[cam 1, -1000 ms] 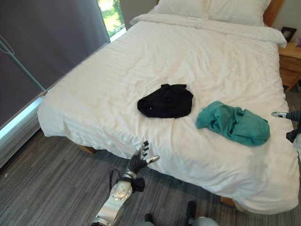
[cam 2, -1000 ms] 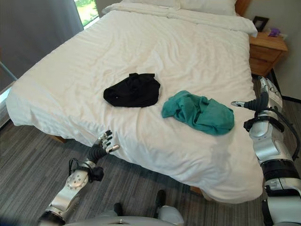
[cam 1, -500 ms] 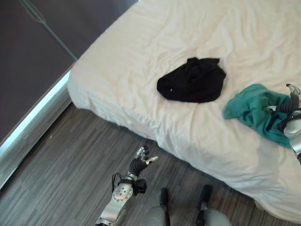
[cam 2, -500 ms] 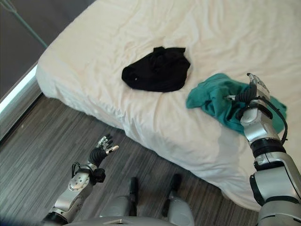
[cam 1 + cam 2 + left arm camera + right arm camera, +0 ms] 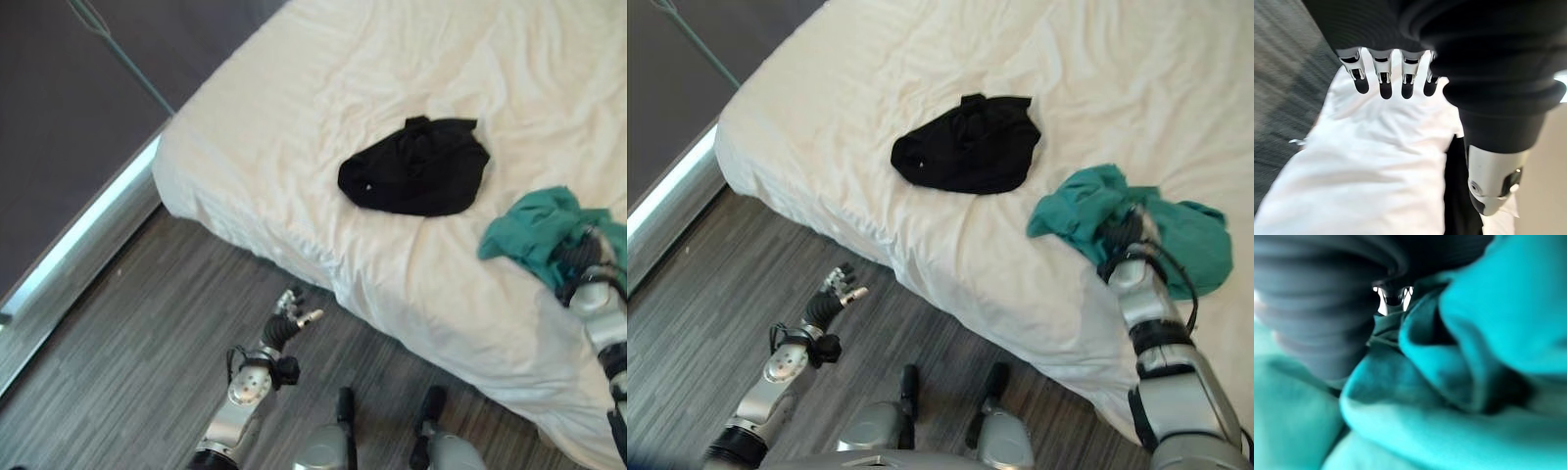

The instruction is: Pick up bed clothes into laundry basket.

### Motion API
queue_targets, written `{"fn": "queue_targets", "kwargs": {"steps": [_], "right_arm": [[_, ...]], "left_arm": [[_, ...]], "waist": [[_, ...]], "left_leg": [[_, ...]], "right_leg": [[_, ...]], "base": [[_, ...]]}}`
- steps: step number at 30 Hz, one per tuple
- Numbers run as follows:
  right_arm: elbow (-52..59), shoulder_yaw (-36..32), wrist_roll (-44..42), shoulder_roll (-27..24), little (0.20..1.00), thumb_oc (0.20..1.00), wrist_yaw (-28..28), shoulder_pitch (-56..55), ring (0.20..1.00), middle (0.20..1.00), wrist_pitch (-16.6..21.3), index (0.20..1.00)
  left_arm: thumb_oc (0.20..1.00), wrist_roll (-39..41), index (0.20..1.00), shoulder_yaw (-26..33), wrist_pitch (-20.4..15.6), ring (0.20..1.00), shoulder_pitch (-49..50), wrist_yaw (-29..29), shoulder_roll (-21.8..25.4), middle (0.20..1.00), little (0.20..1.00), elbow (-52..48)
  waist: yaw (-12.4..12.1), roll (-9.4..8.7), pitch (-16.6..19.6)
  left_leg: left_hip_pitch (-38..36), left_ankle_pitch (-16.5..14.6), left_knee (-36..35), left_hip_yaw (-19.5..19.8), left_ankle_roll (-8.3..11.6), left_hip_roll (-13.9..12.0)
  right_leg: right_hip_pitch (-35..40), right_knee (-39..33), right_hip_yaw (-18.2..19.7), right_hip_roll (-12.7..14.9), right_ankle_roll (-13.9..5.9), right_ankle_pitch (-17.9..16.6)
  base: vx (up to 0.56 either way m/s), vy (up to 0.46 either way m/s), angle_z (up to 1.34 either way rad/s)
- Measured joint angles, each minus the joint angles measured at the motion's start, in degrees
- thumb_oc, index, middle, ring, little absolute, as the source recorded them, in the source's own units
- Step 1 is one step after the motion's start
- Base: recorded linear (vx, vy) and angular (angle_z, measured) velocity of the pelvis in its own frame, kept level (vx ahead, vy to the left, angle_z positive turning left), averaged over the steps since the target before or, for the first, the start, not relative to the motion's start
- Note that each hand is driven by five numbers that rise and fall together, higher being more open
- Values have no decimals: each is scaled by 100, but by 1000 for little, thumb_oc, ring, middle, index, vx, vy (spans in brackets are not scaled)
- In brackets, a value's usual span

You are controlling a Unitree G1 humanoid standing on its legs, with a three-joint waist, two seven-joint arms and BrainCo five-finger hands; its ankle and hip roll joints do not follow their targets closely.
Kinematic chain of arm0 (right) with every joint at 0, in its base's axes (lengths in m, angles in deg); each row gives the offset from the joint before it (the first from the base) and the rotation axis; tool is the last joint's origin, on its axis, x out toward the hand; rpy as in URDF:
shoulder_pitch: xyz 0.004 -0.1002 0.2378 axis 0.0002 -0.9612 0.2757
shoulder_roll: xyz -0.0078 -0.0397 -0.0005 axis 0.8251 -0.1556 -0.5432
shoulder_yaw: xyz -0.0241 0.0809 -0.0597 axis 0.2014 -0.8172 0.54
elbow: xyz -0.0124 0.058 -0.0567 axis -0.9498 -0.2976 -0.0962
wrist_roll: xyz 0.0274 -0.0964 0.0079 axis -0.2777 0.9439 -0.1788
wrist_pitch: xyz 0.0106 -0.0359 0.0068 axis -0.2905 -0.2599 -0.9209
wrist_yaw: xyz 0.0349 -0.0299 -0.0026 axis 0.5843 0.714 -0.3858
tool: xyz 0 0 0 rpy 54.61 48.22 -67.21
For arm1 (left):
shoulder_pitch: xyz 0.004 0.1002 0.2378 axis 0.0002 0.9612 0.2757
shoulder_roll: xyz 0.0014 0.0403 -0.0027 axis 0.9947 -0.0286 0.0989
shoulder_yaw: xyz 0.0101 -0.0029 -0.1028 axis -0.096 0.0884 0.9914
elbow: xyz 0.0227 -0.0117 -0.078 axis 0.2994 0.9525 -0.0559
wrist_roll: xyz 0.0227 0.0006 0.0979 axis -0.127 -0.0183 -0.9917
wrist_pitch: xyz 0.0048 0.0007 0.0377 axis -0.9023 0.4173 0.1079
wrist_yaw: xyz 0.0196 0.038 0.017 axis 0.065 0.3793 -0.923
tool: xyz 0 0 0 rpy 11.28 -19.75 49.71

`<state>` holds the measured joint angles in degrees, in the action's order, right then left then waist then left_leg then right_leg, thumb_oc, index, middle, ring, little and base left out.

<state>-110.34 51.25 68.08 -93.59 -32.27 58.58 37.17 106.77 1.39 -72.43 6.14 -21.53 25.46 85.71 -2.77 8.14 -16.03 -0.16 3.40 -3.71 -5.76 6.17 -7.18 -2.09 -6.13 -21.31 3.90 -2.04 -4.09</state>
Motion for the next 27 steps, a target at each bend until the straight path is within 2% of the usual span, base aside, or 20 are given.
{"fn": "queue_targets", "kwargs": {"steps": [2,3,5,6,7,9,11,13,14,16,17,18,19,20,21,22,23,26,27], "right_arm": [[1167,-537,-99,90,200,200,-257,-755,200,200,58,200],[1400,-549,-138,78,200,200,-314,-881,200,200,61,200],[2250,-896,-274,98,200,200,-504,-1526,200,200,168,200],[2619,-1177,-321,181,200,200,-517,-1910,200,200,226,200],[2745,-1294,-325,274,200,200,-502,-2062,200,200,254,200],[2771,-1364,-442,310,200,200,-481,-2192,200,200,280,200],[2738,-1369,-446,295,200,200,-490,-2373,200,200,274,200],[2735,-1329,-421,264,200,200,-523,-2595,200,200,276,200],[2731,-1276,-402,196,200,200,-608,-2792,200,200,276,200],[2582,-1169,-179,88,200,200,-727,-3098,200,200,278,200],[2483,-1085,-155,140,200,200,-735,-3172,200,200,286,200],[1983,-945,-56,264,200,200,-730,-3235,200,200,271,200],[1801,-641,-9,288,200,200,-808,-3349,200,200,177,200],[1767,-540,14,358,200,200,-874,-3595,200,200,222,200],[1641,-516,13,528,200,200,-881,-3721,200,200,242,200],[1165,-399,0,806,200,200,-875,-3720,200,200,264,200],[607,-128,-41,1138,200,200,-903,-3694,200,200,214,200],[117,520,-219,1571,200,200,-1117,-3699,200,200,226,200],[0,552,-250,1669,200,200,-1115,-3669,200,200,275,200]], "left_arm": [[1000,-414,1000,257,-6,1000,-457,-323,162,1000,1000,-208],[1000,-528,1000,338,-14,1000,-577,-405,186,1000,1000,-236],[1000,-960,1000,480,-39,1000,-1216,-698,245,1000,1000,-264],[1000,-1351,1000,469,-16,1000,-1702,-893,286,1000,1000,-195],[1000,-1605,1000,483,-43,1000,-1869,-1017,347,1000,1000,-205],[1000,-2180,1000,407,-4,1000,-2262,-1316,511,1000,1000,-133],[1000,-2785,1000,252,161,1000,-2700,-1587,588,1000,1000,273],[1000,-3218,1000,42,364,1000,-3011,-1801,623,1000,1000,773],[1000,-3486,1000,-70,524,1000,-3192,-1863,594,1000,1000,1152],[1000,-3848,1000,-189,707,1000,-3239,-1971,543,1000,1000,1473],[1000,-3969,1000,-326,775,1000,-3304,-2017,548,1000,1000,1675],[1000,-4244,1000,-710,948,1000,-3554,-2078,533,1000,1000,2384],[1000,-4295,1000,-848,1119,1000,-3576,-2077,545,1000,1000,2628],[1000,-4325,1000,-894,1182,1000,-3587,-2110,547,1000,1000,2686],[1000,-4430,1000,-1002,1252,1000,-3676,-2145,542,1000,1000,2826],[1000,-4596,1000,-1216,1279,1000,-3849,-2191,527,1000,1000,3260],[1000,-4779,1000,-1407,1373,1000,-3997,-2189,510,1000,1000,3771],[1000,-5259,1000,-1701,1601,1000,-4299,-2187,553,1000,1000,4484],[1000,-5437,1000,-1846,1627,1000,-4361,-2190,558,1000,1000,4667]], "waist": [[86,-101,-8],[107,-141,-25],[282,-262,-18],[526,-474,-56],[529,-544,-14],[670,-632,54],[812,-630,73],[885,-647,74],[981,-614,115],[1142,-447,184],[1213,-398,210],[1347,-462,240],[1342,-526,275],[1436,-570,291],[1530,-613,302],[1569,-646,303],[1595,-654,302],[1582,-644,308],[1590,-649,311]], "left_leg": [[74,115,285,14,154,98],[116,160,388,20,228,150],[180,250,914,6,269,285],[467,95,1550,-39,243,417],[510,2,1514,-80,214,445],[337,-57,783,-82,225,499],[265,39,-165,344,120,435],[462,66,-206,688,108,359],[545,111,-204,673,49,314],[613,107,-168,620,1,123],[582,108,-200,567,-2,106],[420,258,-202,401,-123,151],[297,309,-201,102,-241,229],[289,227,-202,-22,-347,360],[285,231,-202,-11,-373,486],[215,256,-190,-76,-486,582],[82,210,-172,-208,-555,624],[18,151,-189,-303,-582,689],[7,118,-207,-303,-586,700]], "right_leg": [[-28,2,255,95,52,43],[-23,3,322,148,57,45],[18,28,659,288,61,48],[135,37,961,338,98,16],[150,46,1096,393,119,17],[116,36,1603,304,112,-9],[107,20,2185,106,97,-36],[134,24,2574,12,65,-21],[136,4,2729,-29,37,0],[183,6,2848,-104,-39,50],[242,5,2871,-117,-82,85],[377,4,2972,-65,-194,198],[390,3,2890,80,-227,234],[368,2,2704,248,-282,189],[442,3,2555,357,-358,189],[470,34,2522,463,-521,130],[532,27,2592,516,-565,102],[514,14,2536,590,-607,114],[524,33,2497,601,-635,134]], "base": [[48,-30,-25],[90,-38,-55],[213,37,-51],[245,131,-38],[223,153,-71],[255,152,-122],[200,118,-145],[123,105,-129],[173,204,-113],[227,257,-100],[122,132,-65],[106,111,-72],[97,122,-90],[124,159,-66],[103,159,-20],[73,179,-16],[44,141,-34],[24,129,-31],[19,112,-15]]}}
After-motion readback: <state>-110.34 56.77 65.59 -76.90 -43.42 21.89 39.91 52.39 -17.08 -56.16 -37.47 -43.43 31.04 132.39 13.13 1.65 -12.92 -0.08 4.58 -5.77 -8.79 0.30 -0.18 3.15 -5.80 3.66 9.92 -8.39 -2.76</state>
